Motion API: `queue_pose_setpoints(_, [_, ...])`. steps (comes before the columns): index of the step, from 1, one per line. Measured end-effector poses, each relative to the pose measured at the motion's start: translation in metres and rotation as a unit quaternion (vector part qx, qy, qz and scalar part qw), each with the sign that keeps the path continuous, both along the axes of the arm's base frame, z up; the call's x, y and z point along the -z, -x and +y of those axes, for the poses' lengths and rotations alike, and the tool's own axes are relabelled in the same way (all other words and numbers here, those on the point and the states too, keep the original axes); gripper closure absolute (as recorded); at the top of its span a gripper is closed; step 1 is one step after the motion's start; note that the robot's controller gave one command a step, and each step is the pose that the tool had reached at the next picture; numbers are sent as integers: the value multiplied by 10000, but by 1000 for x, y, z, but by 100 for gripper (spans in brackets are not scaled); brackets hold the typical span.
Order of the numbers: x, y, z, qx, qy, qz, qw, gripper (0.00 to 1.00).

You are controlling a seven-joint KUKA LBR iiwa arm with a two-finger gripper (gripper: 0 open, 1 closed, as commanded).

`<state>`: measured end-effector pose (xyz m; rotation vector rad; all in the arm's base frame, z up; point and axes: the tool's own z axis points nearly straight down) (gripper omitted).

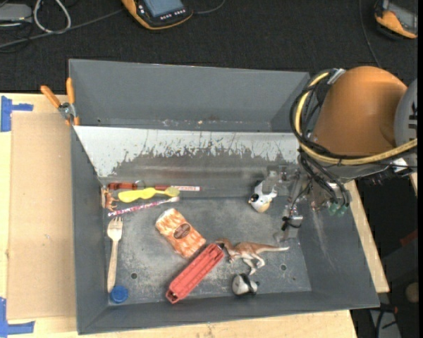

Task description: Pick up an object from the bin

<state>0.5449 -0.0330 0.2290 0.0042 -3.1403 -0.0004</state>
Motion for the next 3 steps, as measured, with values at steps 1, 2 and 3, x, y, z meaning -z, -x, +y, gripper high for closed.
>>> queue_pose_setpoints(1, [0, 0, 0, -1, 0, 0, 10000, 0])
queue_pose_setpoints(2, [79, 40, 20, -264, 0, -8, 9997, 0])
queue_pose_setpoints(3, [121, 41, 31, -846, 7, -39, 9964, 0])
